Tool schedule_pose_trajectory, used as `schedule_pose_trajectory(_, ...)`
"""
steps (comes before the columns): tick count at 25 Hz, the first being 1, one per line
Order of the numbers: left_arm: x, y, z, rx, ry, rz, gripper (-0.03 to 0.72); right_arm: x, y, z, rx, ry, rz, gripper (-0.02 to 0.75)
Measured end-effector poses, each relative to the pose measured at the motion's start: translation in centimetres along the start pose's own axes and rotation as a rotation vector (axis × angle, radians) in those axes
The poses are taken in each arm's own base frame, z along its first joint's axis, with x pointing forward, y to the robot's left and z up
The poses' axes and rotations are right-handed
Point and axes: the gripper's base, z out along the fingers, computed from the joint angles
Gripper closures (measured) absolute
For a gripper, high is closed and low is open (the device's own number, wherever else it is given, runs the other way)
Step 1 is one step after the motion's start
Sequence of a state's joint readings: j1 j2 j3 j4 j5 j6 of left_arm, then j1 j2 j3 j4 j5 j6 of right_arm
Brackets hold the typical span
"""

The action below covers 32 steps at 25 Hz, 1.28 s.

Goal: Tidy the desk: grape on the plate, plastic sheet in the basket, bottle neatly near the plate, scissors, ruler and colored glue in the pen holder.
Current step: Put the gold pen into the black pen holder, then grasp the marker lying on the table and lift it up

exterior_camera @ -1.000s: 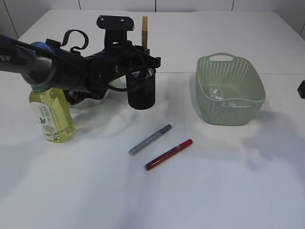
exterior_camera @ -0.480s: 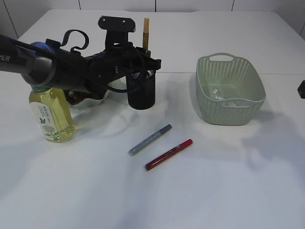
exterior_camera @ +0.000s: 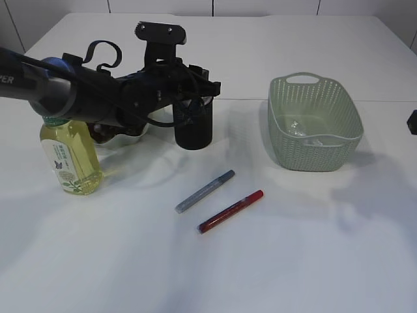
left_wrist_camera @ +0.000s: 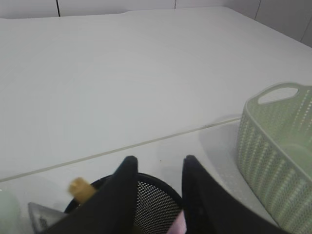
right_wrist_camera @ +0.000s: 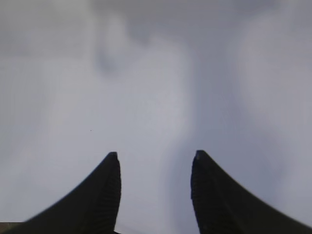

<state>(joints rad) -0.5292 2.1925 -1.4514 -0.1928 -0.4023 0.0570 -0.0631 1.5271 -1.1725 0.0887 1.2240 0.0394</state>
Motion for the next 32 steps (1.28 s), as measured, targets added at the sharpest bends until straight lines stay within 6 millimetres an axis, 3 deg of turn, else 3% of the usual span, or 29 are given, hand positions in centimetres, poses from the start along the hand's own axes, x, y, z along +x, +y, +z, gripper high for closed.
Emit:
schedule_pose_trajectory(10,0.1,0.0,0.0,0.002,0.021,0.001,0.449,0.0,0.0,0.0,-0.004,-0.002,0.001,0.360)
schedule_pose_trajectory(17,-3.6,-0.7,-2.4,0.039,0.117,0.029,0.449,0.0,0.1,0.0,-0.015,-0.001,0.005,0.360)
schedule_pose_trajectory(24,-6.6,-1.5,-4.9,0.077,0.398,0.058,0.449,0.0,0.2,0.0,-0.020,-0.001,0.007,0.360)
schedule_pose_trajectory(32,-6.6,-1.8,-6.7,0.100,0.708,0.078,0.449,0.0,0.2,0.0,-0.021,-0.001,0.008,0.360)
